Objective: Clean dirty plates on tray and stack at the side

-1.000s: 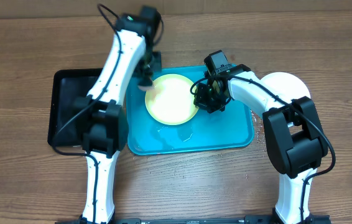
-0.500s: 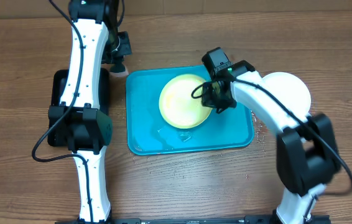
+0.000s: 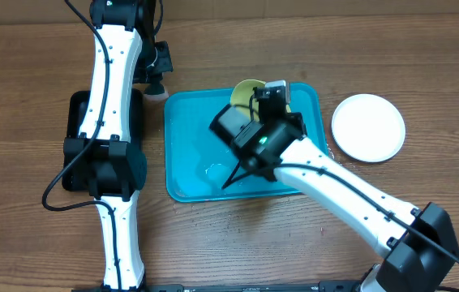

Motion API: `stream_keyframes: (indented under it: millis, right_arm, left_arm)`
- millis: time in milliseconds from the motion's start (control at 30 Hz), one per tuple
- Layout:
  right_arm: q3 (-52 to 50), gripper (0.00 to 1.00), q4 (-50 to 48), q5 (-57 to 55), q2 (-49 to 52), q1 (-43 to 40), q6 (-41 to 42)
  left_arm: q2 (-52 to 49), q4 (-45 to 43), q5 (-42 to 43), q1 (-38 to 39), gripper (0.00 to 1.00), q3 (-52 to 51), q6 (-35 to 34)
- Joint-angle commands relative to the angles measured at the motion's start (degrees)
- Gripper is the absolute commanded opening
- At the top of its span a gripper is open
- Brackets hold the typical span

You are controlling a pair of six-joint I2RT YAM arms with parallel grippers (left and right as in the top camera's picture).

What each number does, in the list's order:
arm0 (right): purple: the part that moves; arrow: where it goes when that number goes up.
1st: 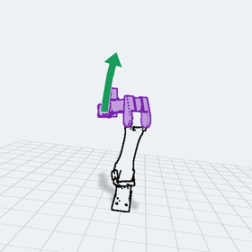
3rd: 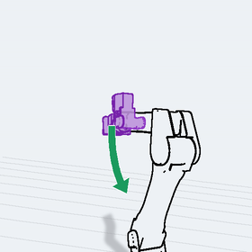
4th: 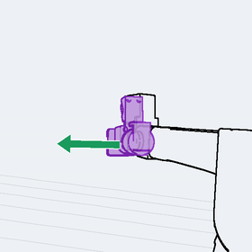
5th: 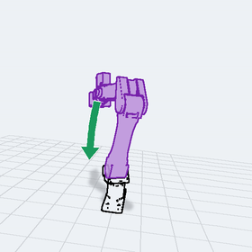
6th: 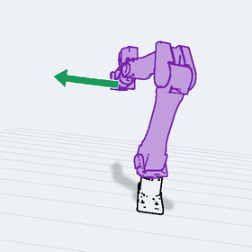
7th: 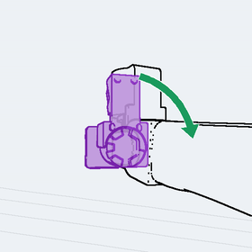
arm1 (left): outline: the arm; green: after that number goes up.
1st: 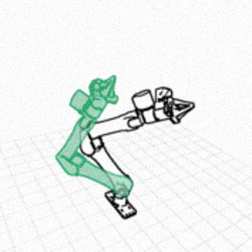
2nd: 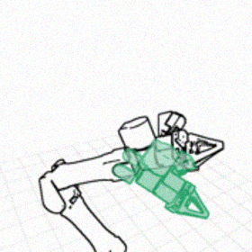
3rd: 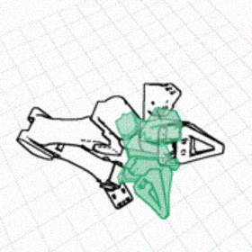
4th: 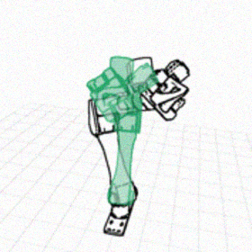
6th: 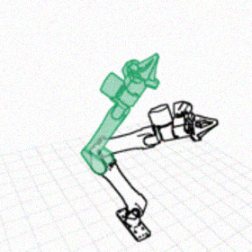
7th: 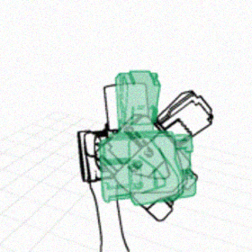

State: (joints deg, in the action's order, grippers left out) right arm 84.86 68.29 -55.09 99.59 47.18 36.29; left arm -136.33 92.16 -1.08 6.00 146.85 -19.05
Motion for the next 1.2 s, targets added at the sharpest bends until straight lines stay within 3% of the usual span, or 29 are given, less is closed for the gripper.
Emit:
stream_keyframes:
  millis: [0, 200, 400, 800, 1167]
  right_arm:
    - [0.8, 0.04, 3.2, -15.1, -0.5, 3.4, 10.5]
    - [0.8, 0.04, 9.2, -23.2, -0.5, 7.1, 16.1]
    - [0.8, 0.04, 11.1, -27.8, -0.5, 9.0, 16.3]
    - [0.8, 0.04, 10.8, -22.8, -0.5, 9.1, 17.3]
    - [0.8, 0.04, 11.8, -25.8, -0.5, 9.1, 18.0]
  left_arm:
    - [0.3, 0.2, 0.5, 0.4, 0.04, 0.8, 1.3]
    - [0.3, 0.2, 0.5, 0.4, 0.04, 0.8, 1.3]
    - [0.3, 0.2, 0.6, 0.4, 0.04, 0.8, 1.3]
    - [0.3, 0.2, 0.5, 0.4, 0.04, 0.8, 1.3]
    - [0.3, 0.3, 0.5, 0.4, 0.04, 0.8, 1.3]
